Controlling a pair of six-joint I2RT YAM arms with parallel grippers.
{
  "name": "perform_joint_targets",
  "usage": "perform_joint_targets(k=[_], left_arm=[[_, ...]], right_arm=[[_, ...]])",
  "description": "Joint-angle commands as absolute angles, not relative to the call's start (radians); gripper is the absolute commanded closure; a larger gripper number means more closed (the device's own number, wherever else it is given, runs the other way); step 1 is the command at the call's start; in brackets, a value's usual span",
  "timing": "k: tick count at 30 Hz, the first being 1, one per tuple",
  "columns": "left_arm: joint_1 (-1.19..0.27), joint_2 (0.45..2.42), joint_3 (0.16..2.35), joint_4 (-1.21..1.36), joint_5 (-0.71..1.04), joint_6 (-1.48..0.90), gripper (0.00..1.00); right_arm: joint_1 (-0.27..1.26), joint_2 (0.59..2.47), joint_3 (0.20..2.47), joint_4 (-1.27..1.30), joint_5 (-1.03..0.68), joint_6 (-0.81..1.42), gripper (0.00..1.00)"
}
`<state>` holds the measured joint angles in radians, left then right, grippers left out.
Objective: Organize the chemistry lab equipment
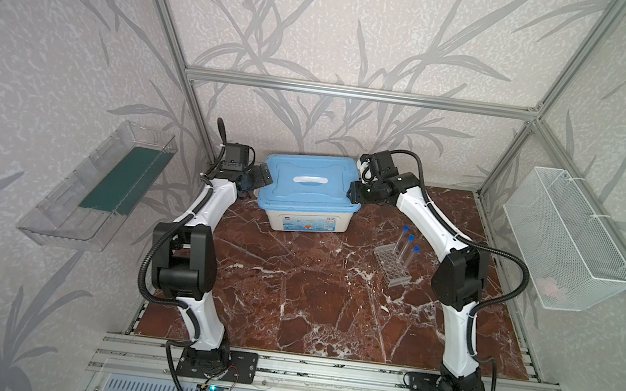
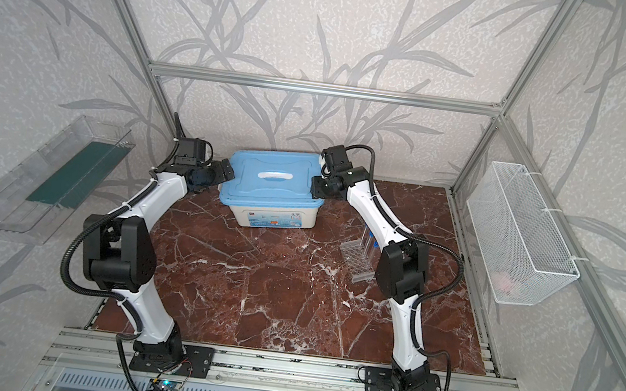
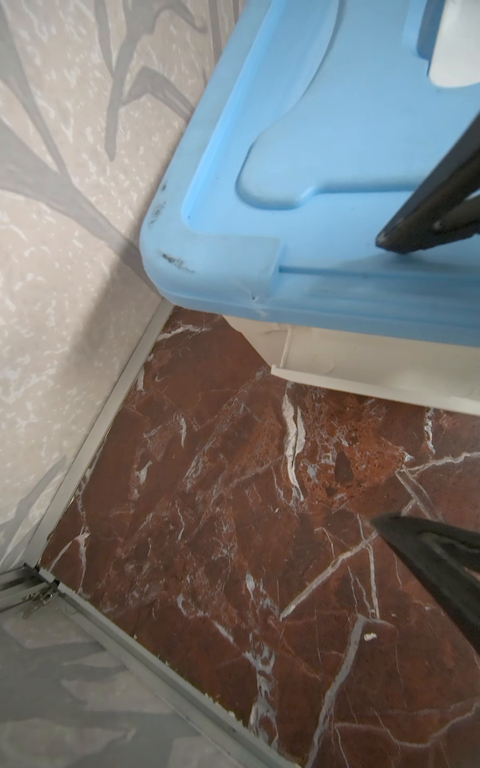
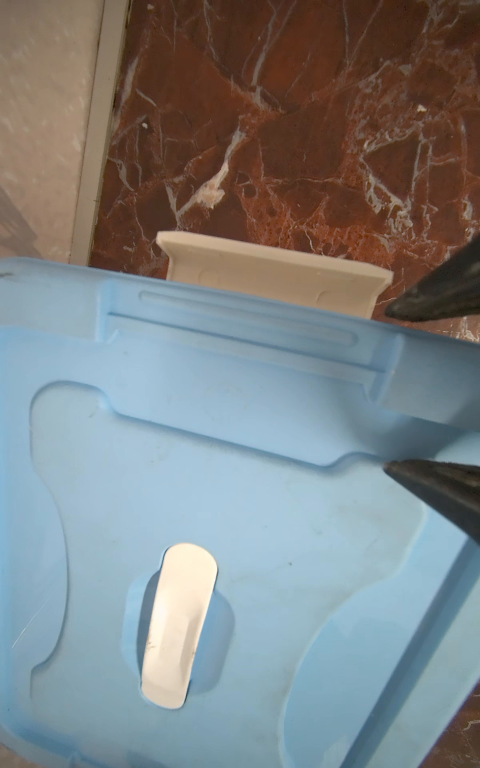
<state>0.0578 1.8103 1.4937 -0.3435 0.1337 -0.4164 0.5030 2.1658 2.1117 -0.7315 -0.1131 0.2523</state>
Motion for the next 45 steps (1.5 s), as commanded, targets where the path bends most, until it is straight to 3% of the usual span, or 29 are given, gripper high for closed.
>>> perform_joint_targets(k=[1, 5, 8, 17, 27, 33, 36, 42, 45], left_arm=[[0.073, 1.835, 1.446, -0.252, 0.267, -0.462, 0.01], [0.083, 1.859, 1.385, -0.096, 0.455, -0.544, 0.02], [0.08, 1.858, 1.381, -0.092, 0.475, -0.55, 0.09], [-0.008, 1.823, 1.483, -0.358, 0.206, -0.385, 0.36], [-0.178, 1.924, 1.632, -0.604, -0.128, -0.239, 0.46], [-0.18, 1.967, 1.679, -0.686, -0.168, -0.283, 0.5], [-0.156, 1.964, 1.664, -0.667, -0.097, -0.317, 0.53], [-0.15, 1.947, 1.659, -0.651, -0.109, -0.308, 0.53], [-0.15, 1.947, 1.662, -0.652, -0.104, -0.314, 0.53]], right_arm=[[0.517, 2.221, 2.092, -0.824, -0.115, 0.229, 0.47], [0.517, 2.211, 2.077, -0.815, -0.111, 0.229, 0.47], [0.518, 2.212, 2.077, -0.815, -0.121, 0.227, 0.48], [0.537, 2.227, 2.083, -0.816, -0.118, 0.224, 0.48], [0.54, 2.232, 2.094, -0.822, -0.126, 0.22, 0.49], [0.537, 2.203, 2.109, -0.795, -0.15, 0.204, 0.49], [0.52, 2.163, 2.133, -0.759, -0.195, 0.212, 0.42], [0.449, 2.094, 2.115, -0.65, -0.317, 0.267, 0.05], [0.41, 2.119, 2.102, -0.614, -0.426, 0.316, 0.0]])
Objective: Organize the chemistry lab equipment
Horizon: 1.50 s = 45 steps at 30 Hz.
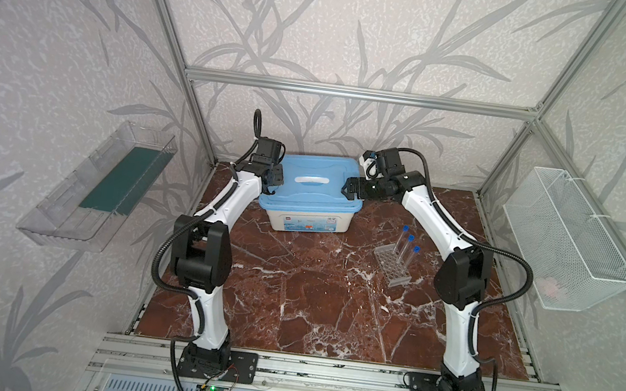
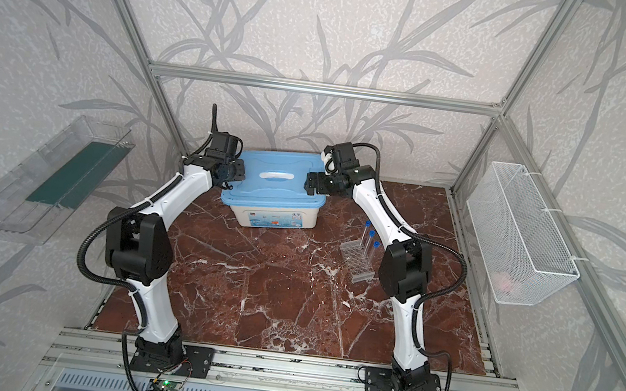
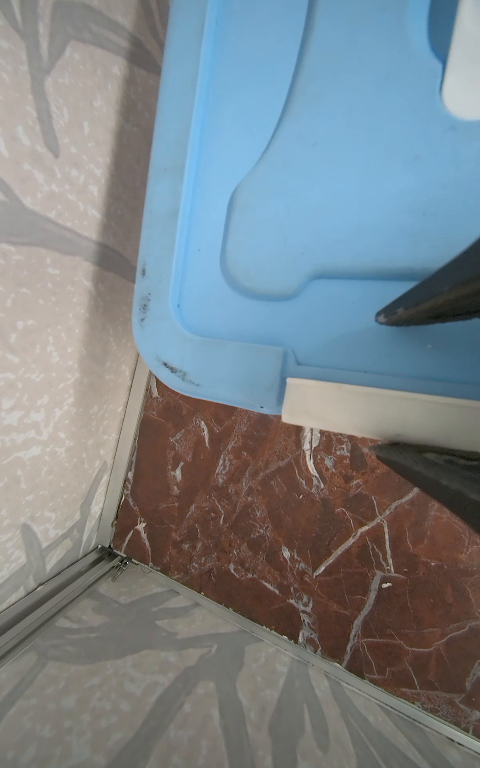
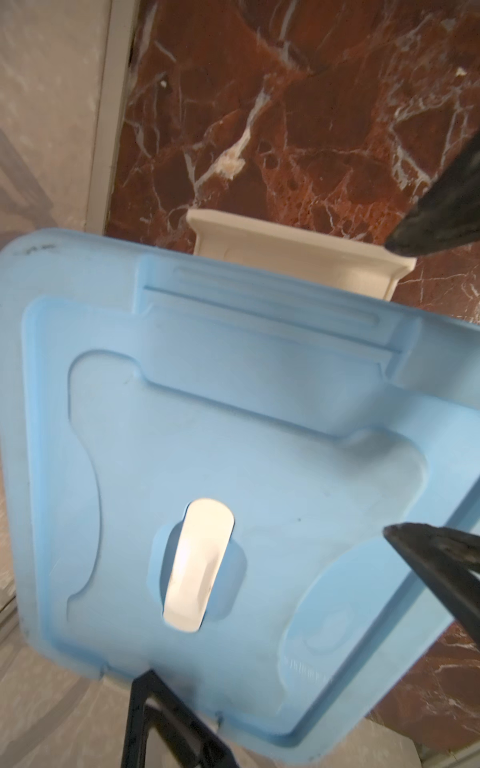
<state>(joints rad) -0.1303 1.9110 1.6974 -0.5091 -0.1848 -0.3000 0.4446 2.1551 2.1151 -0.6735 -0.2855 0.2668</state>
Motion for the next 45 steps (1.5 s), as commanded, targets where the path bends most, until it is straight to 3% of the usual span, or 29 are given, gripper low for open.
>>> perform_joint_targets(k=[1, 3, 9, 18, 31, 45], left_arm=[[-0.15, 1.947, 1.66, -0.651, -0.099, -0.317, 0.53], [-0.152, 1.95, 1.658, -0.646, -0.087, -0.322, 0.52], [-0.151, 1.957, 1.661, -0.649, -0.077, -0.325, 0.52], [-0.15, 1.953, 1.66, -0.644, -0.08, -0.327, 0.52], [-0.151, 1.945, 1.661, -0.652, -0.103, -0.327, 0.52], [-0.15, 1.938, 1.655, -0.651, -0.106, -0.331, 0.51]], right_arm=[[0.396, 2.138, 2.102, -0.603, -0.482, 0.342, 0.0], [0.385, 2.169, 2.112, -0.607, -0.535, 0.36, 0.01], [0.385, 2.206, 2.108, -0.624, -0.46, 0.333, 0.01], [0.377, 2.277, 2.102, -0.57, -0.558, 0.372, 0.01], [0.36, 2.1, 2.038, -0.62, -0.338, 0.242, 0.01], [0.323, 2.243, 2.007, -0.437, -0.706, 0.399, 0.01]])
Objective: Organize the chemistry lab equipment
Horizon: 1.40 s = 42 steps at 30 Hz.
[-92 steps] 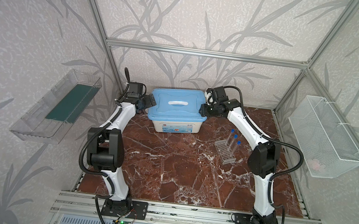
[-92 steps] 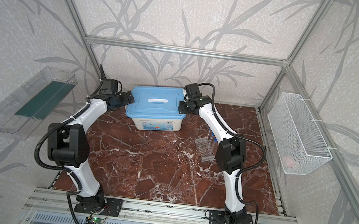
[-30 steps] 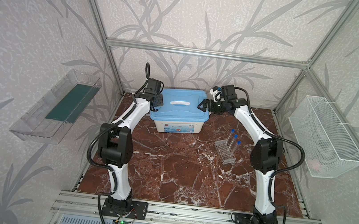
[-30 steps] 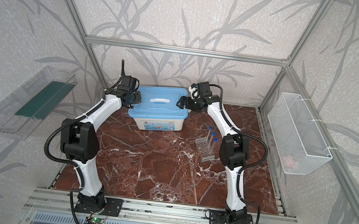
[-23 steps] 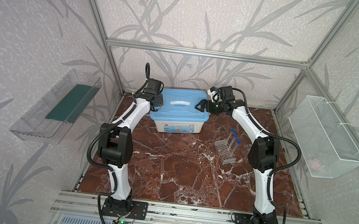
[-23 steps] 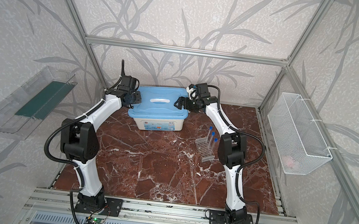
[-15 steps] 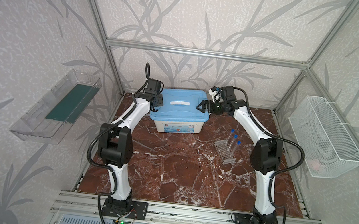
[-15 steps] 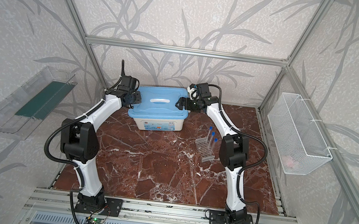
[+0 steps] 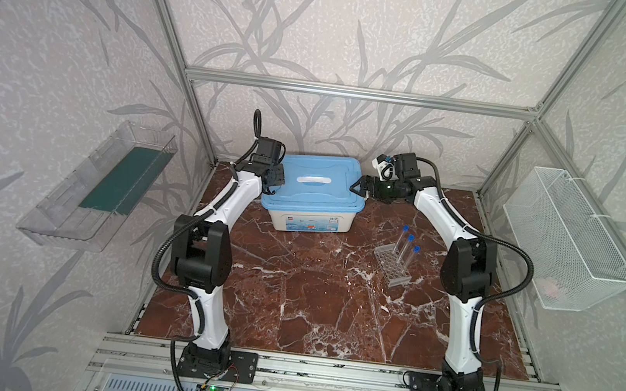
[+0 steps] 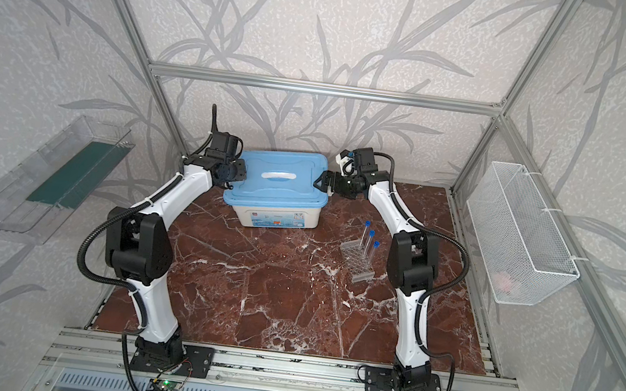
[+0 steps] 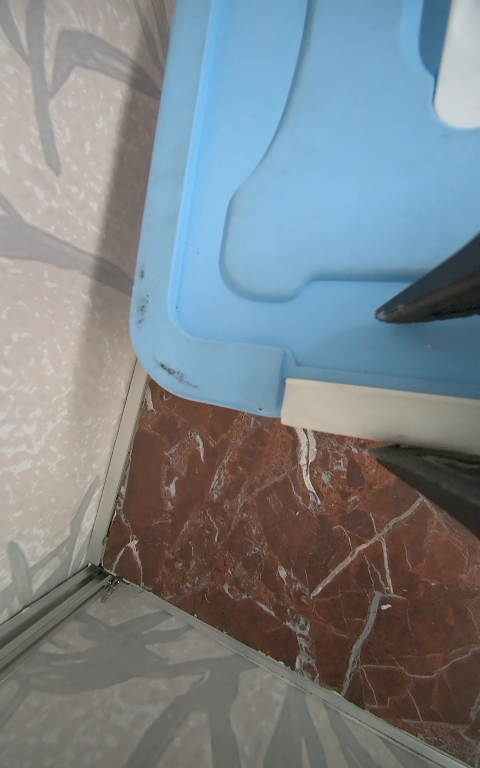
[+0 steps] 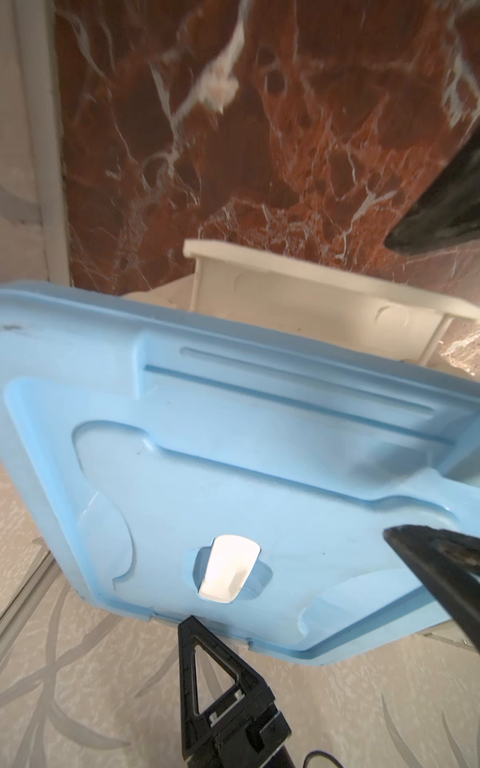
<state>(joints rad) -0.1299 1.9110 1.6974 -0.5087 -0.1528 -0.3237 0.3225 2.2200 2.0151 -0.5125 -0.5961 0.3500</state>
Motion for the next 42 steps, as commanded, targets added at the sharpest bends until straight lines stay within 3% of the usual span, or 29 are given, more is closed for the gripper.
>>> perform_joint_targets(k=[1, 6, 13, 19, 31, 36, 42], left_arm=[[-0.15, 1.938, 1.655, -0.653, -0.105, -0.331, 0.51], [-0.151, 1.934, 1.655, -0.652, -0.099, -0.334, 0.5], [-0.153, 1.919, 1.652, -0.646, -0.067, -0.336, 0.5], [-0.167, 1.906, 1.652, -0.638, -0.05, -0.342, 0.5], [-0.206, 1.932, 1.698, -0.646, 0.002, -0.395, 0.5], [-0.183, 1.899, 1.723, -0.662, -0.082, -0.4, 0.4], [-0.129, 1.829, 1.767, -0.708, -0.097, -0.412, 0.17]], right_arm=[[0.324, 2.247, 1.999, -0.406, -0.733, 0.414, 0.01], [0.327, 2.214, 1.962, -0.359, -0.74, 0.421, 0.02], [0.378, 2.151, 2.001, -0.559, -0.49, 0.248, 0.14], [0.463, 2.161, 2.068, -0.658, -0.334, 0.14, 0.17], [0.519, 2.231, 2.172, -0.776, -0.295, 0.024, 0.17], [0.482, 2.17, 2.167, -0.787, -0.256, 0.072, 0.1], [0.469, 2.038, 2.143, -0.836, -0.157, 0.079, 0.02]])
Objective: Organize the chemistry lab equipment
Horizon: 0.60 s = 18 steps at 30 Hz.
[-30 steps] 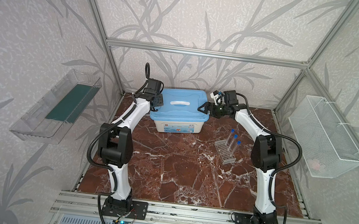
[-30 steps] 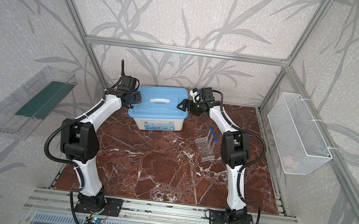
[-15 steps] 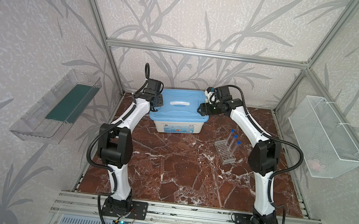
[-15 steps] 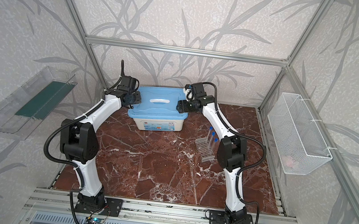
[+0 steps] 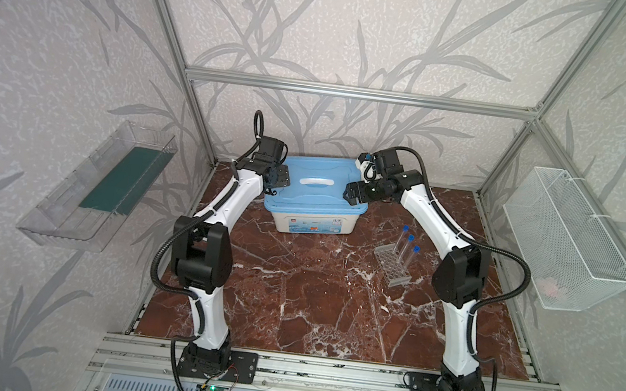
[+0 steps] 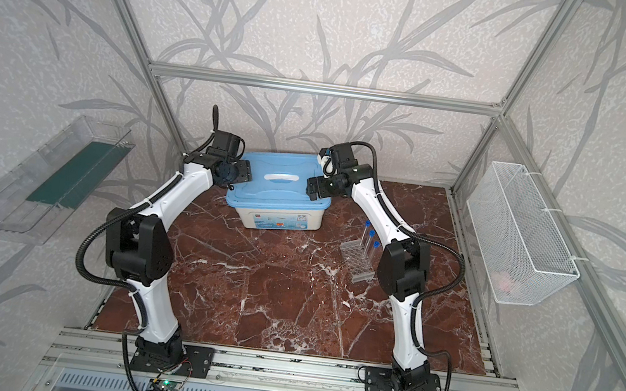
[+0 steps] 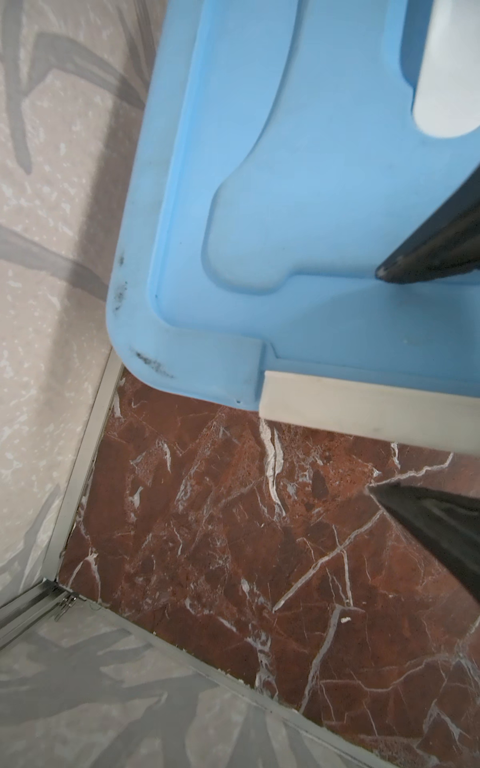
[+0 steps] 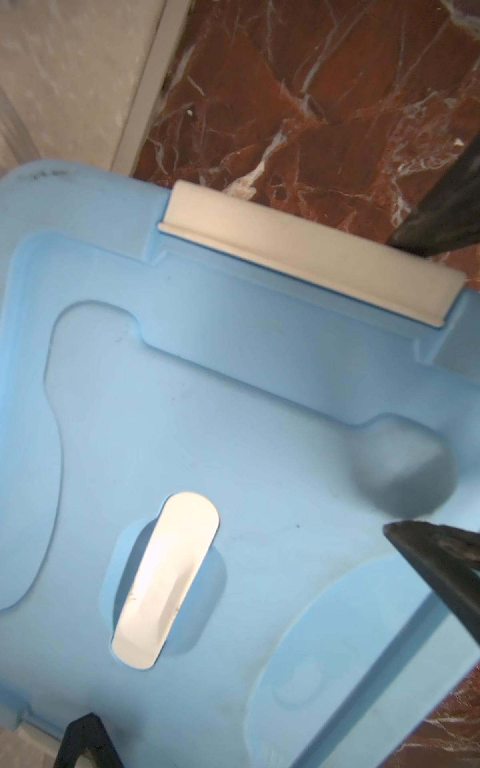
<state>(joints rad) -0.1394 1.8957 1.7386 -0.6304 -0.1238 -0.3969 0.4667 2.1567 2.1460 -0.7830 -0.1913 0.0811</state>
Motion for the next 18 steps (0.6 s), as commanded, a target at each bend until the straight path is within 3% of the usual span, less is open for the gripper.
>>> perform_joint_targets(k=[1, 7, 13, 18], left_arm=[[-0.123, 1.807, 1.765, -0.711, -0.105, -0.41, 0.15], [-0.115, 1.631, 1.676, -0.715, -0.117, -0.397, 0.06], [-0.115, 1.363, 1.367, -0.635, -0.046, -0.41, 0.04], [-0.115, 1.174, 1.115, -0.559, -0.092, -0.423, 0.02]], right_arm=[[0.468, 2.0, 2.119, -0.837, -0.139, 0.079, 0.0], [0.438, 1.698, 1.855, -0.757, -0.065, 0.117, 0.01], [0.289, 1.359, 1.487, -0.725, -0.073, 0.199, 0.01], [0.137, 1.169, 1.21, -0.725, -0.022, 0.222, 0.01]])
